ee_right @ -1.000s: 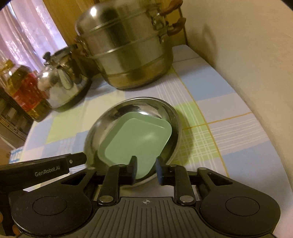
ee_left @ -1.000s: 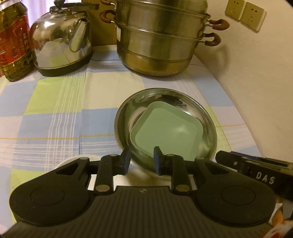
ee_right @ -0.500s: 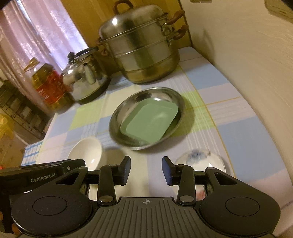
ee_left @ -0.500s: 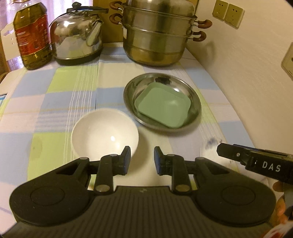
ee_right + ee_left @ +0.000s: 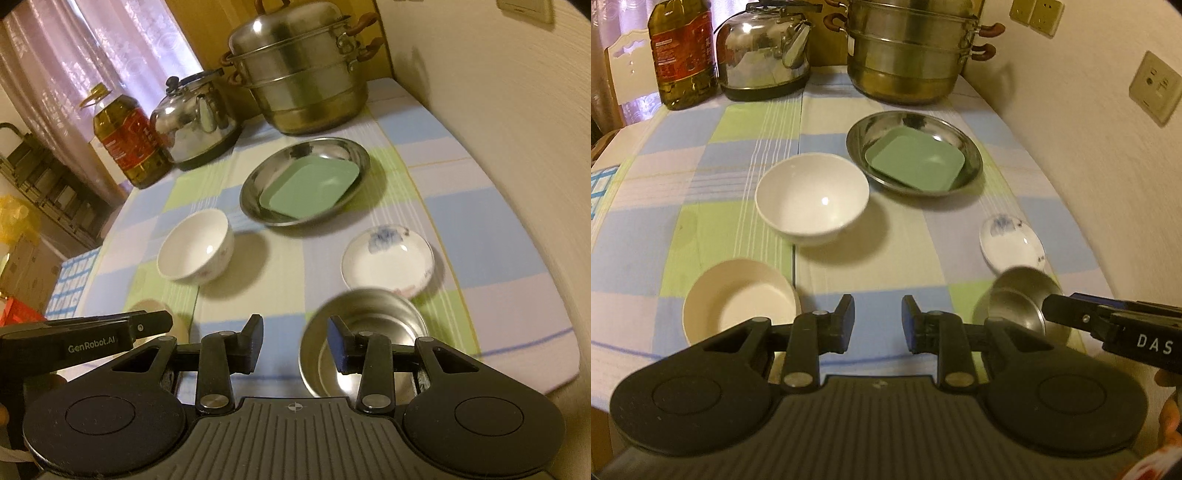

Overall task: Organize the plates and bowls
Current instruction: 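Withdraw both grippers and move toward the blue-flower saucer, then close both grippers on the rim of the blue-flower saucer, then carry the saucer with both grippers and lower it onto the green tray, then open both grippers to release the saucer on the tray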

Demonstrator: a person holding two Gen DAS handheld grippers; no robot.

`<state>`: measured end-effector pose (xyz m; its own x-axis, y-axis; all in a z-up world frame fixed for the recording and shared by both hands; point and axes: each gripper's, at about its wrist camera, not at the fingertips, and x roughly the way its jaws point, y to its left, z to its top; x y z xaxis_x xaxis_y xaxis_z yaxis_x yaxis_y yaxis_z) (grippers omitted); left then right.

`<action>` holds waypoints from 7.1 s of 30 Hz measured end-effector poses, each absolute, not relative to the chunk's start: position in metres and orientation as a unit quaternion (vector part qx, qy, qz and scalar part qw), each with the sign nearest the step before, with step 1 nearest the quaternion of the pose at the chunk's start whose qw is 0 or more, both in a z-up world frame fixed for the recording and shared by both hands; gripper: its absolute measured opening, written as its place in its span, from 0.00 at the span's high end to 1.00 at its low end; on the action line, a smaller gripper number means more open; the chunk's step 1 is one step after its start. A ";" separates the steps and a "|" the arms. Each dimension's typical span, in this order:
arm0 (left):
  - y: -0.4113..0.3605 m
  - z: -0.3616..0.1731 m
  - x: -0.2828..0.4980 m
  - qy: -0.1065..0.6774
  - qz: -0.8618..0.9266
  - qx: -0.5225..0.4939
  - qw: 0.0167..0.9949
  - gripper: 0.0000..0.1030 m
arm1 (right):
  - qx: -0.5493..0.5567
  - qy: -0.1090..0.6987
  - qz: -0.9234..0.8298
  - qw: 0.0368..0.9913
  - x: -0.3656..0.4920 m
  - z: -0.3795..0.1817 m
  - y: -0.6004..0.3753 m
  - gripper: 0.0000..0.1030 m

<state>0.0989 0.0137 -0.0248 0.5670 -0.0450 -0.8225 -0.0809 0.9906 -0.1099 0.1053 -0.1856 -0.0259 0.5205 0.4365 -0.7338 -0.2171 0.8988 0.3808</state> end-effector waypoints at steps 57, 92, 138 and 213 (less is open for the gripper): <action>-0.032 -0.052 0.132 0.485 -0.082 -0.038 0.870 0.76 | 0.162 0.454 0.063 0.874 0.090 -0.044 -0.266 0.62; -0.067 -0.114 0.270 0.531 -0.166 -0.040 0.830 0.77 | 0.199 0.469 0.047 0.859 0.199 -0.106 -0.267 0.75; -0.048 -0.095 0.303 0.500 -0.176 -0.047 0.846 0.93 | 0.194 0.473 0.065 0.857 0.252 -0.092 -0.238 0.96; 0.025 -0.088 0.378 0.466 -0.071 -0.047 0.881 0.83 | 0.157 0.462 0.128 0.863 0.363 -0.095 -0.151 0.57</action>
